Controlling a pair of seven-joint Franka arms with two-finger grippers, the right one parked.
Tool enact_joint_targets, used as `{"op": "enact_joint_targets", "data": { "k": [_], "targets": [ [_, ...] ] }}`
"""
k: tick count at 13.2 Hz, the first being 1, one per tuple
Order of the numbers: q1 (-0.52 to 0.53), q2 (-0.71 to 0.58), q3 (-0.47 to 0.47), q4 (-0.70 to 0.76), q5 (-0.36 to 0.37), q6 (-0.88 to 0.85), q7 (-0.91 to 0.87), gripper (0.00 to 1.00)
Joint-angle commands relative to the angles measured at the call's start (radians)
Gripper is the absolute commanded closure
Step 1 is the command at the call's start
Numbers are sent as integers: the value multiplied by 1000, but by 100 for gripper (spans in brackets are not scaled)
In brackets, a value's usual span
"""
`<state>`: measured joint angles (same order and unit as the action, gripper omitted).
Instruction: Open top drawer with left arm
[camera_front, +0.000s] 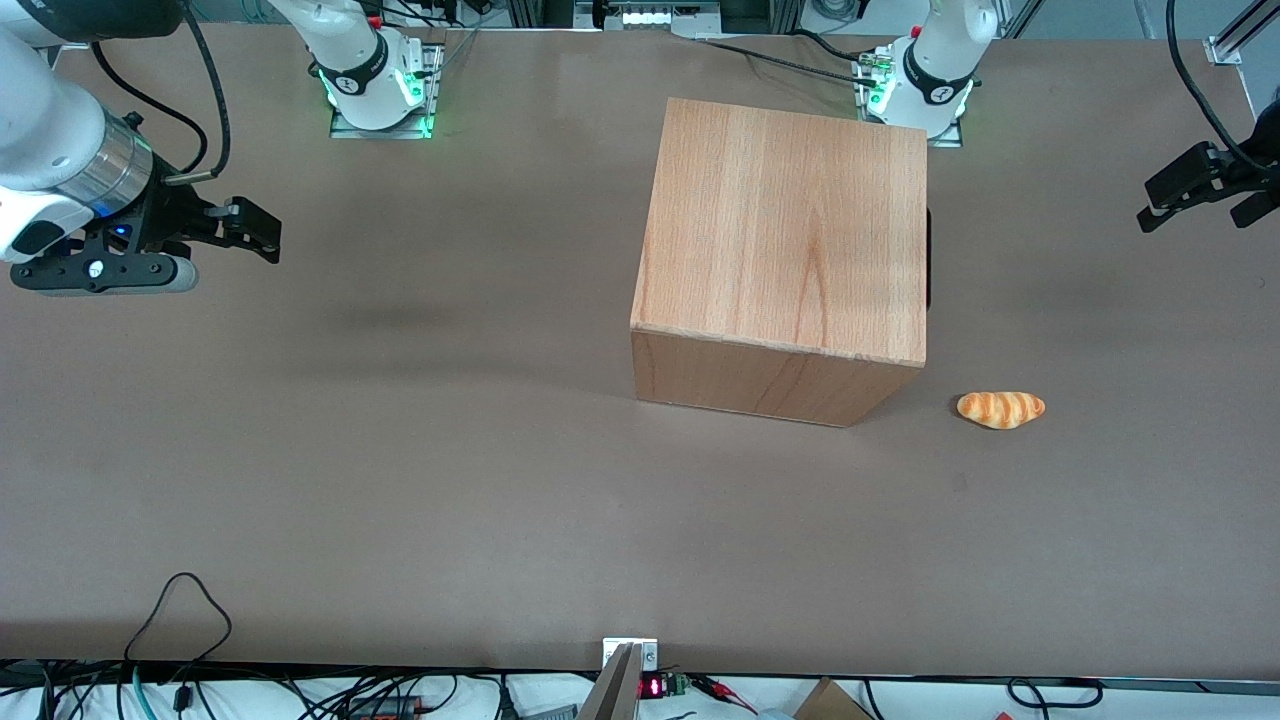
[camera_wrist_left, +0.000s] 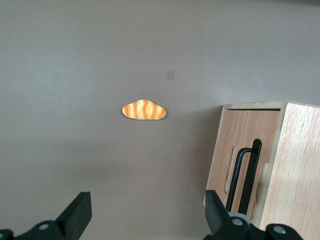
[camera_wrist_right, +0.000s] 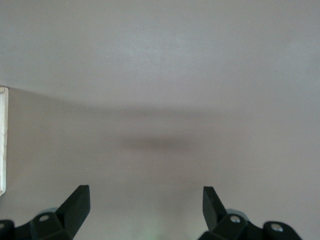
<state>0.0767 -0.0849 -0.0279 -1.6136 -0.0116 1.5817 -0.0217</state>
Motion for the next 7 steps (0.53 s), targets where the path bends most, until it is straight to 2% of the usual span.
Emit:
{"op": "enact_joint_targets", "data": {
  "k": [1,7],
  "targets": [
    [8,-19,-6,-15,-10,-5,20,0],
    [8,-10,-4,-5,-10,-5,22,0]
  ]
}}
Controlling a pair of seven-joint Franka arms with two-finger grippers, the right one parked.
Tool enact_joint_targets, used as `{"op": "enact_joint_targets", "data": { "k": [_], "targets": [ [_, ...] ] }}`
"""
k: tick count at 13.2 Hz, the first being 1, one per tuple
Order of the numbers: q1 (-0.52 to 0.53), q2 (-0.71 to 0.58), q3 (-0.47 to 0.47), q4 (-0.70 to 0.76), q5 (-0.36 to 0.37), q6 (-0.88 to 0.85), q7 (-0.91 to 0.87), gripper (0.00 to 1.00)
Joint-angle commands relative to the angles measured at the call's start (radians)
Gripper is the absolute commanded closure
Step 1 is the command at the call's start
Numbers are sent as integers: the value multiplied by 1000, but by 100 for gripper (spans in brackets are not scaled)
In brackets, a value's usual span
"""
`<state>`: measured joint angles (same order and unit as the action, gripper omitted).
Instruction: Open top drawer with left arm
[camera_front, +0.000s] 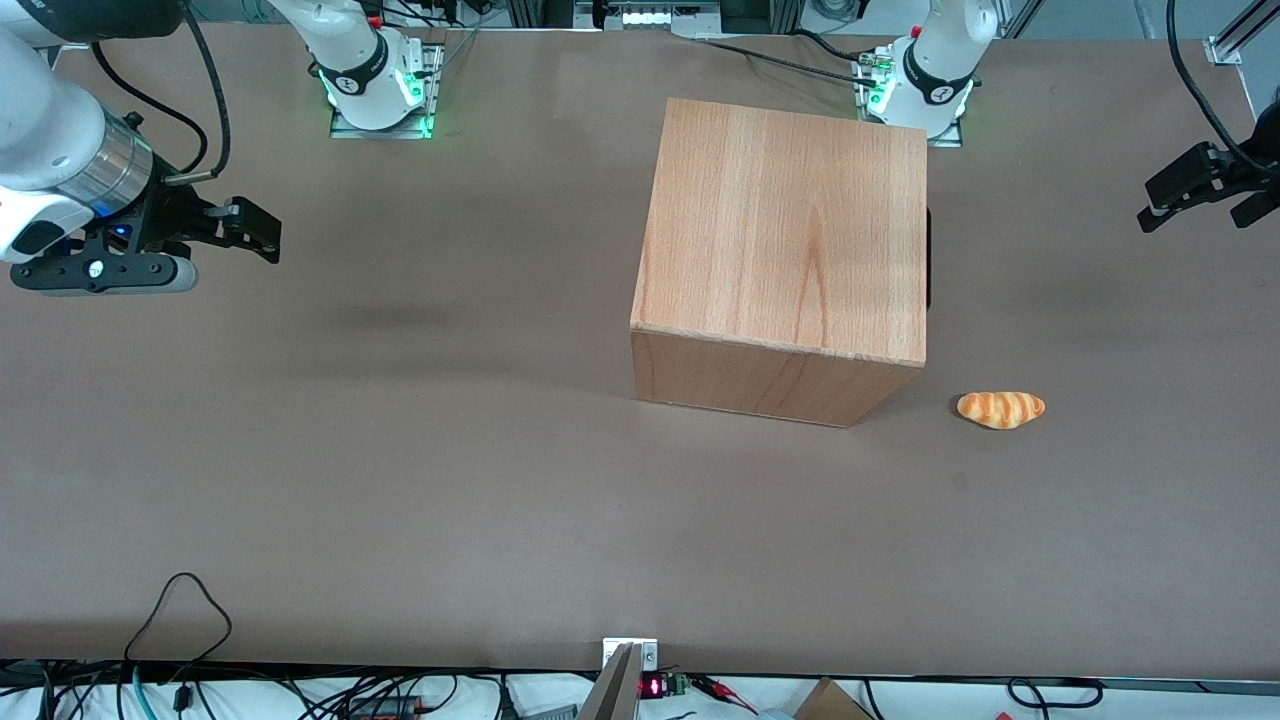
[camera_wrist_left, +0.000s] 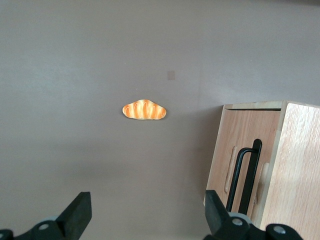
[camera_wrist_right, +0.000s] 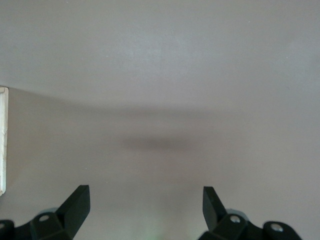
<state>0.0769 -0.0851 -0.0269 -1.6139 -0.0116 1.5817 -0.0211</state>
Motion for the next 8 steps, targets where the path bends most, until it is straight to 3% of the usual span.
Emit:
{"op": "enact_joint_targets", "data": {
  "k": [1,8],
  "targets": [
    [6,-7,-5,-6,-17,-5,9,0],
    [-6,7,-13,-76,-51,-6,24,0]
  ]
}}
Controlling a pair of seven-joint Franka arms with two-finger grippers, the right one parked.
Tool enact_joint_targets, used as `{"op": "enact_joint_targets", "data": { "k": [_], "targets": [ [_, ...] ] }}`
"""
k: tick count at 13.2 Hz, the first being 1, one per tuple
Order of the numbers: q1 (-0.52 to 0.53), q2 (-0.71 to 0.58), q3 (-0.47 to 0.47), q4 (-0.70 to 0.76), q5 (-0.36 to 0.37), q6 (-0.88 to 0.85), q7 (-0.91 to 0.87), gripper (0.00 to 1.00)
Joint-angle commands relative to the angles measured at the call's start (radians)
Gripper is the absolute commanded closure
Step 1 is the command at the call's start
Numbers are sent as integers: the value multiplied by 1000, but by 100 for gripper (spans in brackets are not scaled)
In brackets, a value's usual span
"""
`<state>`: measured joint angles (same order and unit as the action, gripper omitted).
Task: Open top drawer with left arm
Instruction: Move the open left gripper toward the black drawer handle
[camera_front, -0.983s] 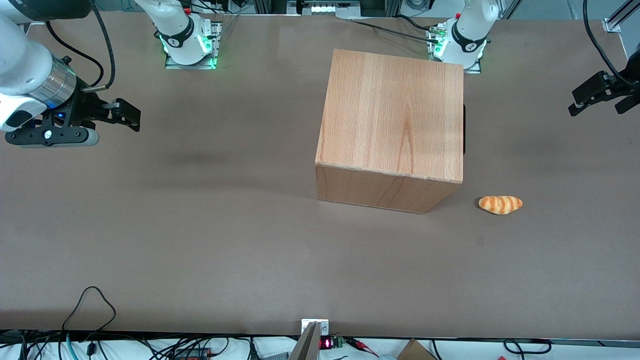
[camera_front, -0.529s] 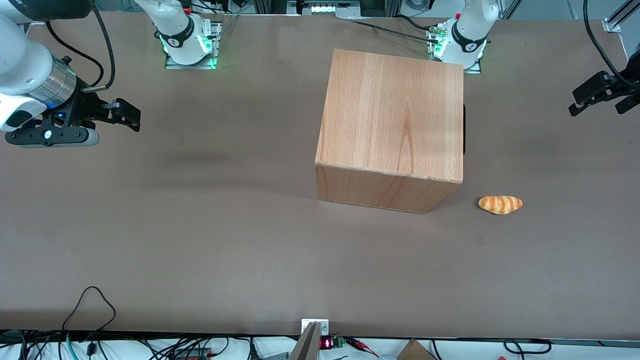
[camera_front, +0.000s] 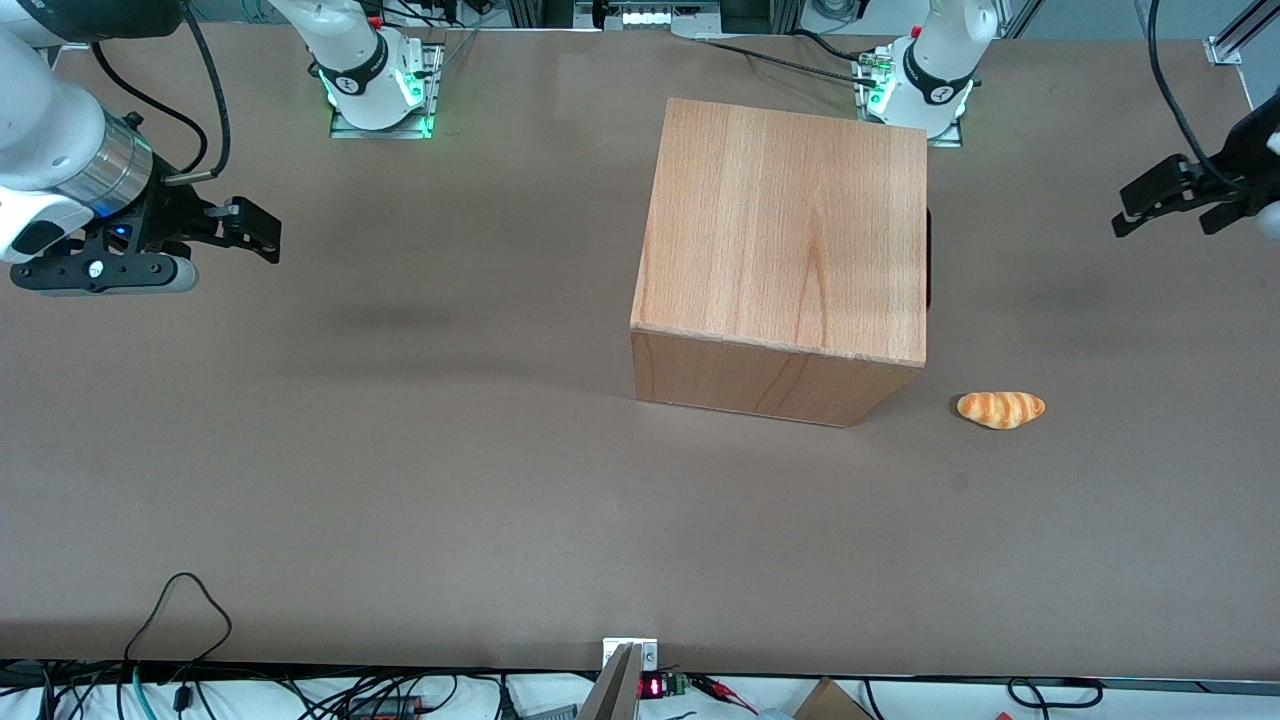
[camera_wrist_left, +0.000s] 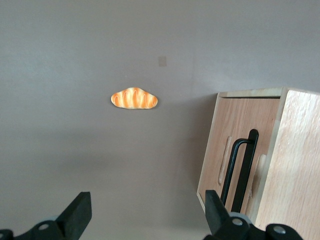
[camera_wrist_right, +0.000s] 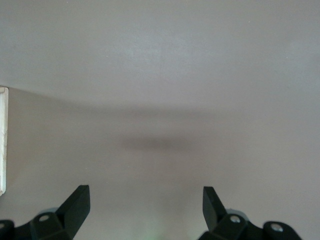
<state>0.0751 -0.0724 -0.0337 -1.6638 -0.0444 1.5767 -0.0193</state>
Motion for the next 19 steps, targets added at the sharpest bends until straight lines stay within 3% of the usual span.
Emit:
{"op": "enact_joint_targets", "data": {
  "k": [1,6,14,19],
  "targets": [
    [-8,-6,-12,-40,-28,2,22,0],
    [-6,-6,-45,-167,-45,89,60,0],
    [-5,8,-45,-342,-201,239,177,0],
    [-6,45,-64,-369,-248,279,190,0]
  ]
}}
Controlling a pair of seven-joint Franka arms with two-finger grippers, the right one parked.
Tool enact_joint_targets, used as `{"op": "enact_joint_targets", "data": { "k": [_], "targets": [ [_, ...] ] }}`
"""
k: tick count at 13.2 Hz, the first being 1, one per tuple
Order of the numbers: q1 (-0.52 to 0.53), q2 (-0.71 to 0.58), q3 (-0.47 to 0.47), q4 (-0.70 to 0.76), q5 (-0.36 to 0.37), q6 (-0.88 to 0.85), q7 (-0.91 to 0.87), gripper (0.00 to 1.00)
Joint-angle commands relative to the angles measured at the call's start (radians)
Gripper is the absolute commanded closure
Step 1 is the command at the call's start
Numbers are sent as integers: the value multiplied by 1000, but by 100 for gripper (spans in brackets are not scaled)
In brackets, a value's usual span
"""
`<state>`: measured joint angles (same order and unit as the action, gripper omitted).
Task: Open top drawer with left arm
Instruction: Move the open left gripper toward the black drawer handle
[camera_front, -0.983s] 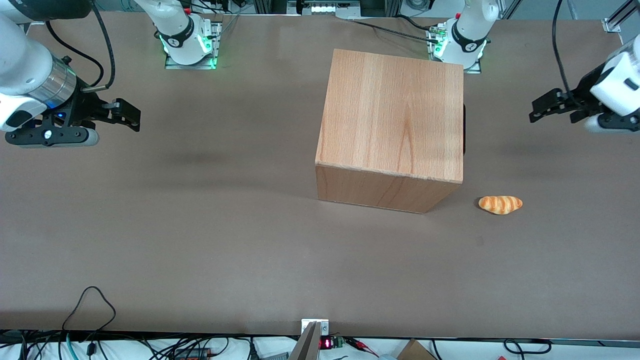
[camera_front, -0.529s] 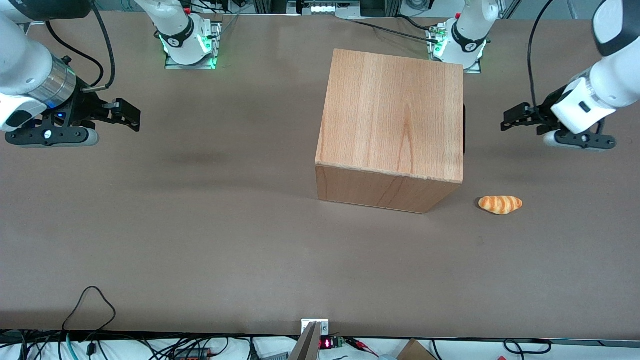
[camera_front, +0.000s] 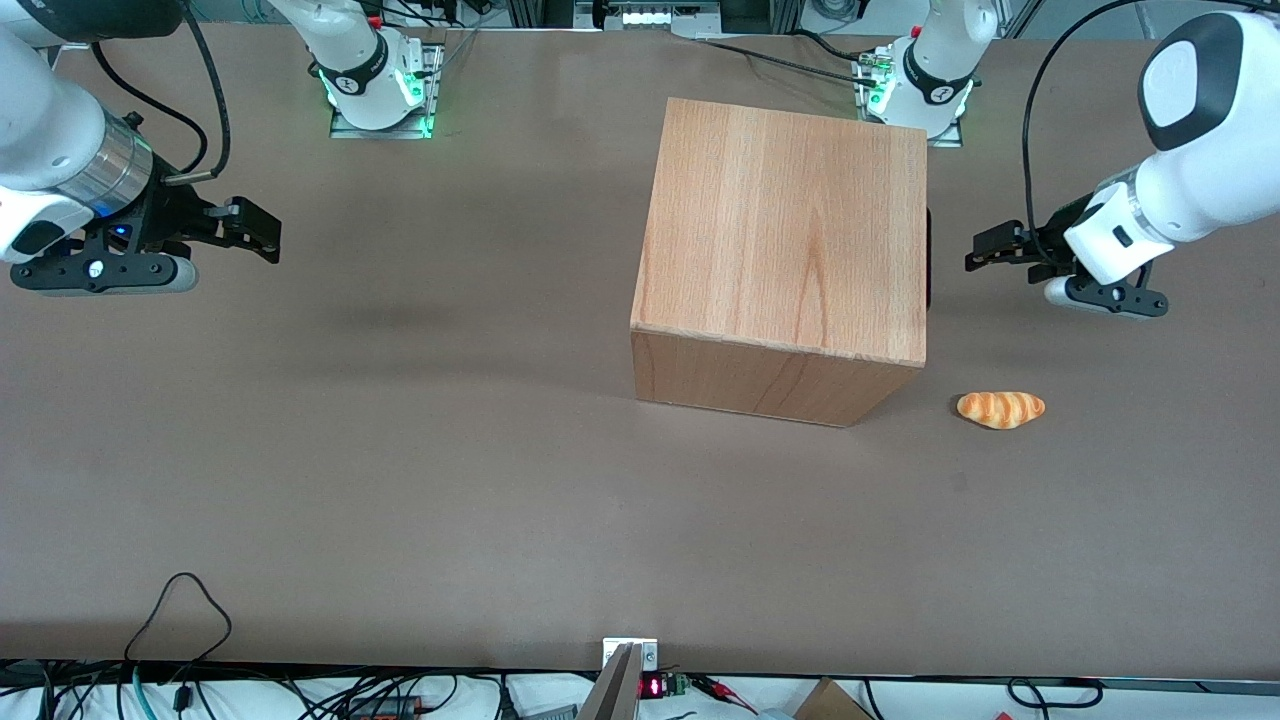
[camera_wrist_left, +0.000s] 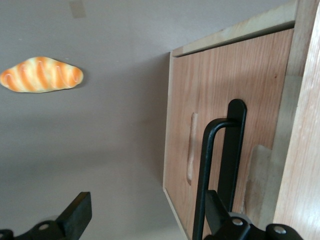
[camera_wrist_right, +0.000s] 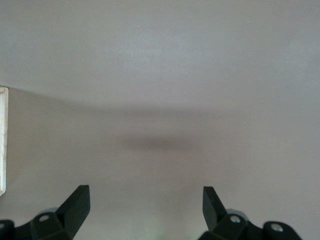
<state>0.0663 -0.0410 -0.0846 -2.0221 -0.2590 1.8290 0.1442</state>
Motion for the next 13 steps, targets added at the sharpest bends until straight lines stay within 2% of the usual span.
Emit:
{"op": "enact_joint_targets", "data": {
  "k": [1,4,13],
  "targets": [
    [1,15,-15,-23,-43,39,26,0],
    [0,29,-26,-47,-77,72,28,0],
    [4,69,-49,-61,-80,90,72,0]
  ]
}}
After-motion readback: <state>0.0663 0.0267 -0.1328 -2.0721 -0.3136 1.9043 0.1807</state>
